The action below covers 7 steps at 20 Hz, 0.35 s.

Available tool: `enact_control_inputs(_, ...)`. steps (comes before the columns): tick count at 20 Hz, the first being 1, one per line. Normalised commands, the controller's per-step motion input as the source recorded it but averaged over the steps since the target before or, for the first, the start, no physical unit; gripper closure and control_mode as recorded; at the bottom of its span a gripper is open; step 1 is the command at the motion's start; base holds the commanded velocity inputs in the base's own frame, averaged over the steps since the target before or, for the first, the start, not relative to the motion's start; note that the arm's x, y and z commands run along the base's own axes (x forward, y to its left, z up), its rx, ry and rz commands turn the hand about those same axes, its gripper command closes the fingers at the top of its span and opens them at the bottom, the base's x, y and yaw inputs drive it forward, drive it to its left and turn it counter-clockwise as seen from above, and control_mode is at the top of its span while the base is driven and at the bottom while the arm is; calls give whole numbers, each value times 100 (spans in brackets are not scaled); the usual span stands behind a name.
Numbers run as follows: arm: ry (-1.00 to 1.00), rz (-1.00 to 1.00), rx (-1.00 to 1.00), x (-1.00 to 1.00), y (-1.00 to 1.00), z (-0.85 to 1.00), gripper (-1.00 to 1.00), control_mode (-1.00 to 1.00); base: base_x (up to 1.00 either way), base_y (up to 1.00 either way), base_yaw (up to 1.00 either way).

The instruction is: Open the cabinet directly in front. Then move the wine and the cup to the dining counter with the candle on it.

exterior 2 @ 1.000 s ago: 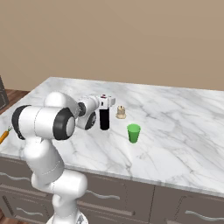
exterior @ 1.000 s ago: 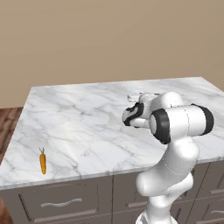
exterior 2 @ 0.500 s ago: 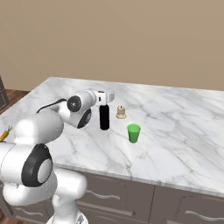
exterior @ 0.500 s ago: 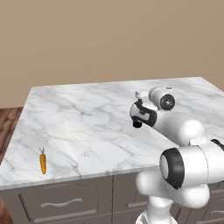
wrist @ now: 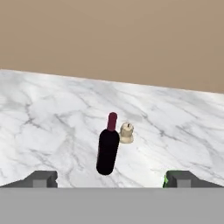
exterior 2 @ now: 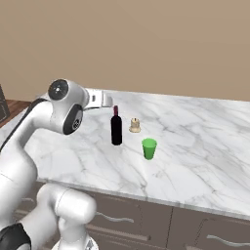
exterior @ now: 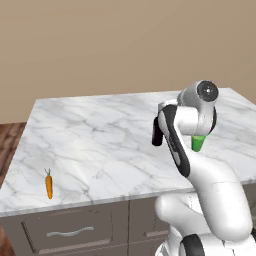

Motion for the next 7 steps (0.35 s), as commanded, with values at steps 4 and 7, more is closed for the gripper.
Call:
enact_control_inputs(4, -2, 0, 0, -100, 32, -33, -100, -100, 0, 0, 0)
enact_control_inputs(7, -1, -16, 0, -57, -10, -26, -100, -100, 0, 0, 0)
